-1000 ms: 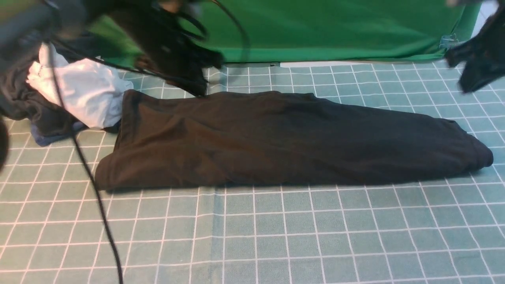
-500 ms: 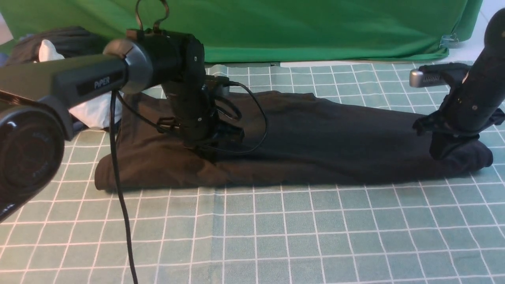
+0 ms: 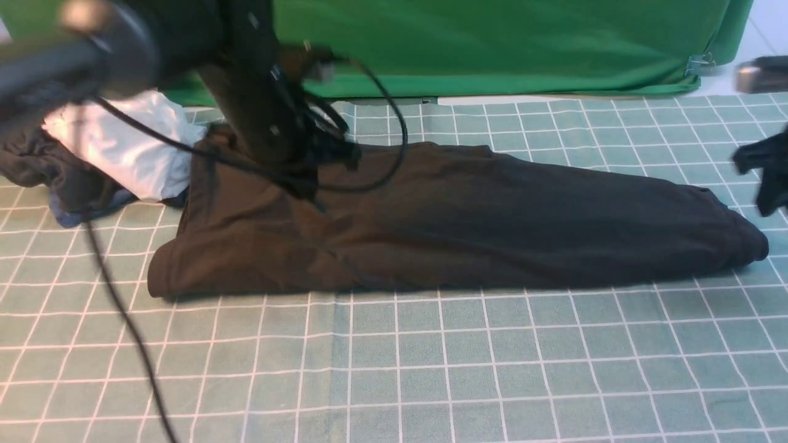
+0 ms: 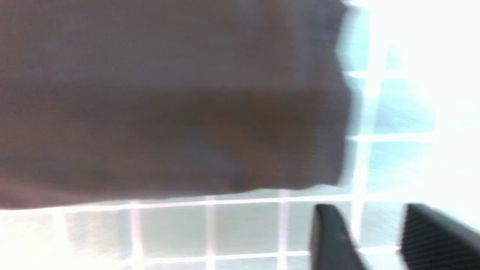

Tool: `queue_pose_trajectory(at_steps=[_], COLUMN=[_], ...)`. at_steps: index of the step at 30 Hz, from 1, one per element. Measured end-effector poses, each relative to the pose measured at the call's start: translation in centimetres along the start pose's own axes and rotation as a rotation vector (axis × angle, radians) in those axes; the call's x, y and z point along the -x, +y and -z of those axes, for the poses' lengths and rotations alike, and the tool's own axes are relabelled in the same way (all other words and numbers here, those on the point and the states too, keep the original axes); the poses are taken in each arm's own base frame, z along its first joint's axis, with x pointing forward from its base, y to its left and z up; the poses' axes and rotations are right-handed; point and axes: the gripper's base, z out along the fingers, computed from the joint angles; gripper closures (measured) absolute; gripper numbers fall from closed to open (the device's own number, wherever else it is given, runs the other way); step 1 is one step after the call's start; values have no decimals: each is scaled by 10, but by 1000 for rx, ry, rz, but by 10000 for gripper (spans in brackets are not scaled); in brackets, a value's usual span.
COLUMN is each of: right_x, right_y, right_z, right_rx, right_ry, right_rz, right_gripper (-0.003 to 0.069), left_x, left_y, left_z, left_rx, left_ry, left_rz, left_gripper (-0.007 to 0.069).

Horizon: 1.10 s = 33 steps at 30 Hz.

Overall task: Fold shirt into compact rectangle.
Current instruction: 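Pull the folded dark garment lengthwise by its ends to straighten it flat on the table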

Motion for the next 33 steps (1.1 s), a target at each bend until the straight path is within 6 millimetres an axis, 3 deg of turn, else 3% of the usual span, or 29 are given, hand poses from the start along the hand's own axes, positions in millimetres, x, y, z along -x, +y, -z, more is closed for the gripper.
queue_pose_trajectory(at_steps=[1,2,3,4,6,8,10,18,21,26,30,31,33], right_x=[0,0,1,1,6,9,14,22,23,25,26,26,27], right_y=[-3,-4,-7,-7,-8,-8,-7,-9,-6,3,8,8,7], right_z=[0,-1,-6,-8,-21,-28,-44,-89,-97,-99,-99,-98,-94], right_rx=[-3,-3,-5,-4,2,9,34,59,58,61,68,66,55], right_ry=[1,2,8,9,-6,-14,-24,-33,-30,-39,-49,-53,-58], right_rz=[-8,-10,-18,-19,-25,-32,-50,-73,-41,7,64,73,88], right_gripper=[307,307,211,189,69,48,29,39,88,249,533,575,591], left_x=[-2,-3,-10,-13,-28,-33,-52,-96,-103,-104,-104,-104,-104], left_y=[-1,-1,-4,-5,-7,-8,-8,-5,-4,-5,-6,-6,-6], left_z=[12,14,29,32,43,47,48,37,33,32,33,33,33], left_rx=[-9,-12,-40,-47,-85,-96,-116,-122,-119,-129,-137,-137,-138], left_ry=[-25,-27,-65,-69,-113,-128,-137,-105,-99,-102,-108,-110,-110], left_rz=[3,3,10,13,30,37,58,85,88,96,92,92,93], left_gripper=[617,617,617,617,617,617,617,617,617,617,617,617,617])
